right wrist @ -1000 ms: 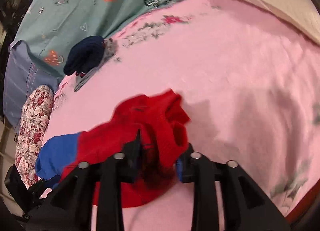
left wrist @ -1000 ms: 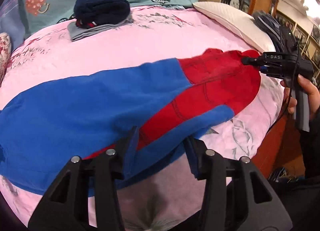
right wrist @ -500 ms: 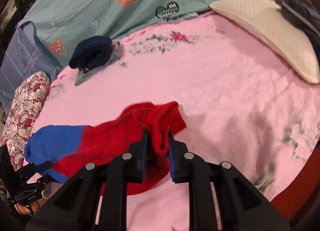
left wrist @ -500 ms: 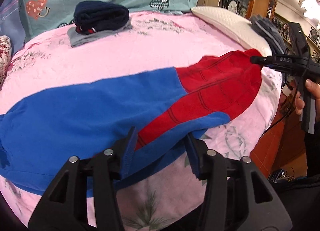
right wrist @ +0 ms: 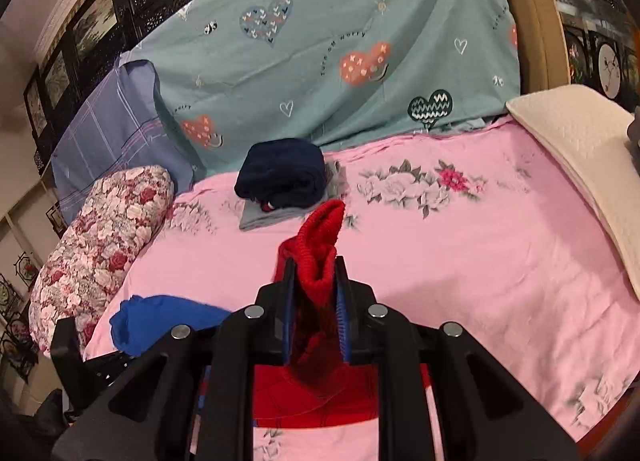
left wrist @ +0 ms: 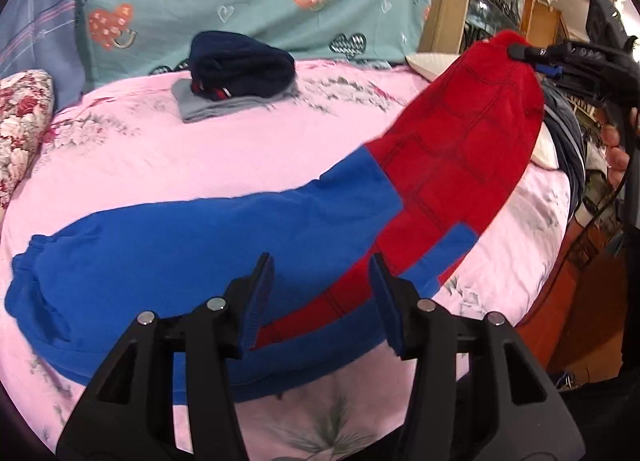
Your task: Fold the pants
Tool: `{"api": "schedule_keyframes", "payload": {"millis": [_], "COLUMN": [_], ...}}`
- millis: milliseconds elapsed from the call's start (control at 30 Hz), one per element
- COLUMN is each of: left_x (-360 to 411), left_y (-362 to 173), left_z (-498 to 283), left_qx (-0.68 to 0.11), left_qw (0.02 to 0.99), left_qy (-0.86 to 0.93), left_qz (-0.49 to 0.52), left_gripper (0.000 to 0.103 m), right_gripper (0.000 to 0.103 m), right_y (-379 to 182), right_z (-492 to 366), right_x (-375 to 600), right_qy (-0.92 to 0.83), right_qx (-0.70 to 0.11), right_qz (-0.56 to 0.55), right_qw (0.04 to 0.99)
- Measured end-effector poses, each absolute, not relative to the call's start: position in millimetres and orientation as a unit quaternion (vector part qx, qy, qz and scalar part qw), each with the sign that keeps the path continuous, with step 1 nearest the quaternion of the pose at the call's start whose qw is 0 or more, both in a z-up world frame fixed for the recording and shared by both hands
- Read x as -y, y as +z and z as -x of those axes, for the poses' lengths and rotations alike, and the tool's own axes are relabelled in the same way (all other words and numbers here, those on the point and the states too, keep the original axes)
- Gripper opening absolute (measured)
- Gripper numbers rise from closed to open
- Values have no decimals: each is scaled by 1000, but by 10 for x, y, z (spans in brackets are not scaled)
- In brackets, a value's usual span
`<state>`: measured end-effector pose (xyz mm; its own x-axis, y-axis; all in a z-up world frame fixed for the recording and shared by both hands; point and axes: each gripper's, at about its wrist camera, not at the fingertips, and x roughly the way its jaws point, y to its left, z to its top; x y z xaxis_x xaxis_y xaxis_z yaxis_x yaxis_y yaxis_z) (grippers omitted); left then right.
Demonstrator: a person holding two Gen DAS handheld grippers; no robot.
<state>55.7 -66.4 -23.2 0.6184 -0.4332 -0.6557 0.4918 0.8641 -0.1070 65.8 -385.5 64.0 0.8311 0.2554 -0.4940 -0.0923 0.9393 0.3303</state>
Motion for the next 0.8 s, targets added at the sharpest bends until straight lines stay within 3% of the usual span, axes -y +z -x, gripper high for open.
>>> {"api": "schedule_keyframes", "payload": {"millis": [133, 200, 367, 433, 567, 700, 800], "left_x": [738, 807, 860, 829, 524, -181, -797], "left_y": [-473, -570, -436, -397, -388, -348, -379], "left_z": [-616, -629, -605, -621, -648, -661, -694], "left_qx": [-395, -410, -383, -375, -380, -382, -387], "left_qw": [878, 870, 881, 887, 894, 913, 920], "left_qy": [-264, -269, -271, -258, -223, -134, -59], "left_qz": [-55, -63, -70, -76, -84, -57, -9], "left_gripper": [53, 53, 56, 61, 61, 61, 61], "right_gripper": [18, 21, 44, 44, 44, 47, 52], "right_y": [-315, -750, -736, -700, -511, -145, -73], "right_z": [-1082, -1127, -966, -936, -717, -394, -313], "right_x": [4192, 4313, 4483, 4487, 4412, 4194, 3912], "right_qy": [30, -4, -5, -11, -44, -32, 71], "right_qx": [-429, -468, -429, -428, -396, -320, -307], "right_qz": [-174, -157, -178, -173, -152, -131, -159], "right_qw": [886, 870, 885, 887, 905, 938, 936]}}
